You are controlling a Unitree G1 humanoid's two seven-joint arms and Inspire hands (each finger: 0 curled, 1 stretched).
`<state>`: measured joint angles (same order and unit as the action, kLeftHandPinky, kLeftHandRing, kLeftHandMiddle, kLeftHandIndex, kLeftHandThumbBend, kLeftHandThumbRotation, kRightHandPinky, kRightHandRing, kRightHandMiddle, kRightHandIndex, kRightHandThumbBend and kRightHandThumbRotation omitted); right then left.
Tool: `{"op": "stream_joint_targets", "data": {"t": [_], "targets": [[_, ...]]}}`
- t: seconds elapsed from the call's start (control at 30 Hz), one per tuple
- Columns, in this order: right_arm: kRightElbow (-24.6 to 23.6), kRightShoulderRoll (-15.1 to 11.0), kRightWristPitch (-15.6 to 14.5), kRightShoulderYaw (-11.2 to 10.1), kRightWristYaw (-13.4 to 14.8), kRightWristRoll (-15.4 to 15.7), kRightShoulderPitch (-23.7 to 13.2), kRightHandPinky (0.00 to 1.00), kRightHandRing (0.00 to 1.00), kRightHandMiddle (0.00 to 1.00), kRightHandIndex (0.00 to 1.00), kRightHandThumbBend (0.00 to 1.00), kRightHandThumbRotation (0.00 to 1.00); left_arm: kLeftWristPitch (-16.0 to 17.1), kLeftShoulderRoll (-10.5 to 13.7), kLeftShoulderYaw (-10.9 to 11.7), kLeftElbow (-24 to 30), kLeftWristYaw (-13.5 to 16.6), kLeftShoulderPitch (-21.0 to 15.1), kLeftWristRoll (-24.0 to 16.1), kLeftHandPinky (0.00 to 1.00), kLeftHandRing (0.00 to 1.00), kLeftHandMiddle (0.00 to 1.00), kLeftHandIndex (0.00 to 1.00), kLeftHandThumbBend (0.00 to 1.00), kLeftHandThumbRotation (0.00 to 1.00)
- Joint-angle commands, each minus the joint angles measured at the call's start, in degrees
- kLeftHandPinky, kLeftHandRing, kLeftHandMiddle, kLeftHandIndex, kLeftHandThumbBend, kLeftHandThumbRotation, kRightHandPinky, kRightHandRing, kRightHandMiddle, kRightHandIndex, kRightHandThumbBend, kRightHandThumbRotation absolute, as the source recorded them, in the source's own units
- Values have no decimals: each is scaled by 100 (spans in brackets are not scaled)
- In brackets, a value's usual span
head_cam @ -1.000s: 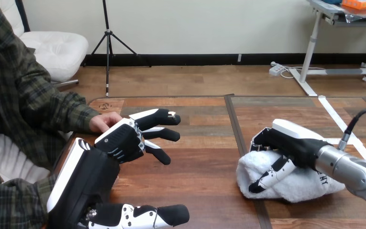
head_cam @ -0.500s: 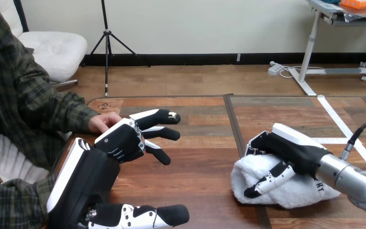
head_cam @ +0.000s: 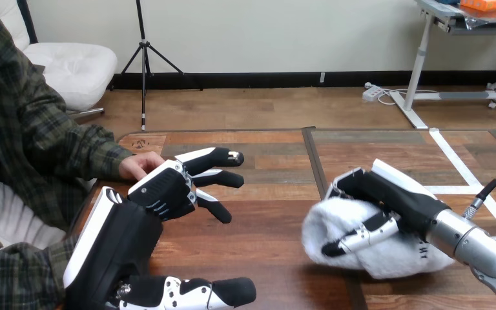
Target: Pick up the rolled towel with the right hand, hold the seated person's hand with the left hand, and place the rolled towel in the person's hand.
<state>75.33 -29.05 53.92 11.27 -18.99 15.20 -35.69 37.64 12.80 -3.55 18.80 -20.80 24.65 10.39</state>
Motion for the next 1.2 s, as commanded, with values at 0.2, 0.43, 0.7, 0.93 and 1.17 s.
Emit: {"op": "stream_joint_targets", "data": {"t": [0.2, 0.43, 0.7, 0.93, 1.17], "targets": [[-335, 389, 201, -943, -1113, -1357, -219, 16, 22, 29, 29, 70, 0, 114, -6, 16, 25, -18, -237, -33, 51, 72, 79, 75, 100, 30], [-452, 517, 78, -1338, -1831, -2021, -283, 16, 23, 29, 29, 69, 0, 77, 16, 56, -25, -4, -236, -122, 51, 73, 79, 76, 100, 31], [-622, 627, -217, -1704, -2447, -2592, -353, 15, 22, 28, 28, 70, 0, 55, 23, 134, -52, 72, -212, -396, 54, 74, 79, 76, 100, 31], [-786, 724, -409, -1960, -2706, -2928, -376, 15, 22, 28, 29, 72, 0, 104, 43, 197, -84, 148, -196, -675, 55, 74, 79, 76, 100, 32], [-1005, 769, -726, -2119, -2894, -3175, -368, 15, 21, 28, 30, 73, 0, 148, 54, 291, -118, 241, -167, -997, 57, 74, 79, 78, 100, 29]]}}
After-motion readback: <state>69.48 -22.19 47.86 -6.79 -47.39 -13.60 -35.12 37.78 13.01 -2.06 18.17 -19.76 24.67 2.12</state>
